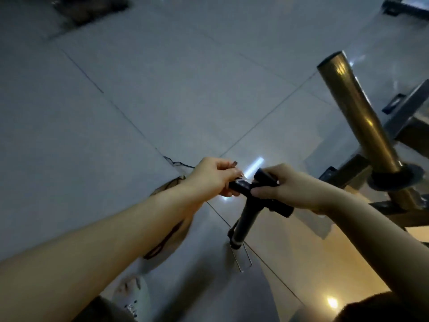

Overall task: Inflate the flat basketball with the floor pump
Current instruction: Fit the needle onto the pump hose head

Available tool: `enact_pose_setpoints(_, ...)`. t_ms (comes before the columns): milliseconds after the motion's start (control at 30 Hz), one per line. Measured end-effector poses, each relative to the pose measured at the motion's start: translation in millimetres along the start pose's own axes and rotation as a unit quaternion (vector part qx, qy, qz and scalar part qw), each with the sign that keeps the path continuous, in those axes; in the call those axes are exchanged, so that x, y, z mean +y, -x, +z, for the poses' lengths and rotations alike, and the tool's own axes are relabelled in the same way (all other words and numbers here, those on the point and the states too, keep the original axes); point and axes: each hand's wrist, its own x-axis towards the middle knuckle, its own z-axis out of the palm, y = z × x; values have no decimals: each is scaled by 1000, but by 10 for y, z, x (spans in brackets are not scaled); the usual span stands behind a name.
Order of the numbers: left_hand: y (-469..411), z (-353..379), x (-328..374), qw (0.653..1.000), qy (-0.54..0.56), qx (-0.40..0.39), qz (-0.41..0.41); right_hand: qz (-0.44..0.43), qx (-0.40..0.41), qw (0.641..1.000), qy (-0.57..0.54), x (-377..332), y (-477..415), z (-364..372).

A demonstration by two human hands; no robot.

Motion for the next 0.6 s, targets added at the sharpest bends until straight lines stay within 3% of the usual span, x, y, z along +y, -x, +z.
enact_pose_setpoints(167,288,-290,9,996,-38,70,45,-24,12,997,-66,-256,-53,297)
enact_pose_setpoints(333,705,-372,64,986,-72,114,102,-75,48,995,-40,-572,127,500)
enact_pose_setpoints(600,1065,-509,13,973,-151,38,170,-117,109,970,185,-1064,406,546)
